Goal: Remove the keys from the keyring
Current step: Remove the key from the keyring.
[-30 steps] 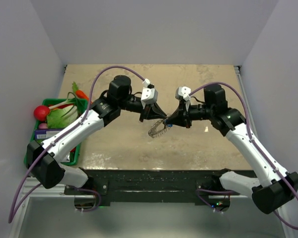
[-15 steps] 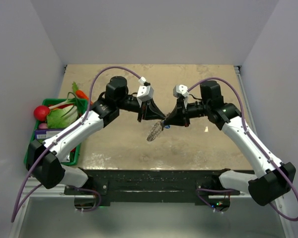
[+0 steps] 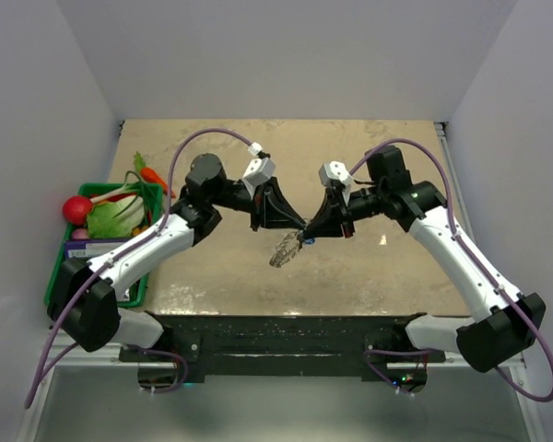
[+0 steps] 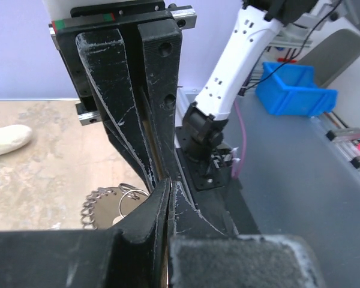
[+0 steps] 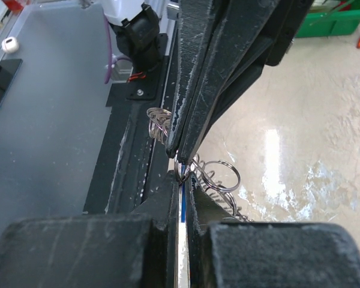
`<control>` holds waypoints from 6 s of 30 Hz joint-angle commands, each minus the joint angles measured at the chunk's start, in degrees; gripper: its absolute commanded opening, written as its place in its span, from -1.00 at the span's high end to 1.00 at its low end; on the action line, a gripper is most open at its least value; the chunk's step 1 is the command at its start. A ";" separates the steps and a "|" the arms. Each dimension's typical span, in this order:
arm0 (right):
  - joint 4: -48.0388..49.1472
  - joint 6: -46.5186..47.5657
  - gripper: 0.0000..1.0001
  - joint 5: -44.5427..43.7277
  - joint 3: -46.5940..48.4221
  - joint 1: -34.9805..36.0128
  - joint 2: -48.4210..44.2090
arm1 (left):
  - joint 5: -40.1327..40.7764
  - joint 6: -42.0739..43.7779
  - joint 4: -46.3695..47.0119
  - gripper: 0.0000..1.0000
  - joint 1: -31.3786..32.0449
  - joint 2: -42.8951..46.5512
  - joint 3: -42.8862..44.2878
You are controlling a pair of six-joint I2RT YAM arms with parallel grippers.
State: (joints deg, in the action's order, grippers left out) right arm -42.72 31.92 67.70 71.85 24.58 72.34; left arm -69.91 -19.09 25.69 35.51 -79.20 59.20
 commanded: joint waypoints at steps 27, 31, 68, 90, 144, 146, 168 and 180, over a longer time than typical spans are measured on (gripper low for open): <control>24.35 -16.10 1.00 -6.34 -1.89 1.61 -6.15 | -4.89 -25.10 35.73 1.00 1.85 -1.31 -7.43; 28.12 -17.42 1.00 -13.73 -3.47 2.31 -8.00 | -4.80 -26.52 37.41 1.00 2.02 -1.40 -7.61; 12.49 -7.84 0.63 -4.08 2.68 3.81 -9.93 | -1.99 -28.46 40.14 1.00 -0.53 0.36 -9.19; 1.60 -1.17 1.00 -9.95 7.42 3.99 -6.86 | -1.55 -17.57 24.60 0.28 -2.11 1.50 -6.47; -6.94 -2.83 1.00 -29.38 9.53 6.89 -2.02 | 21.92 33.15 -33.07 0.35 6.59 -0.17 9.71; -6.85 -2.83 1.00 -29.56 9.53 6.80 -2.20 | 22.10 33.24 -33.08 0.35 6.59 -0.25 9.62; -7.12 -1.60 0.41 -26.83 9.53 7.24 -3.77 | 19.46 32.98 -32.46 1.00 6.95 0.09 8.83; -5.18 0.77 0.24 -15.50 5.76 -2.42 -9.14 | 10.67 25.78 -26.57 1.00 3.25 1.85 7.16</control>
State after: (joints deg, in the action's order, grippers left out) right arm -50.52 31.29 45.63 79.26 25.08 63.68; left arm -54.59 9.78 -6.15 39.53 -79.29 66.63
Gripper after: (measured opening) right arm 0.384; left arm 0.018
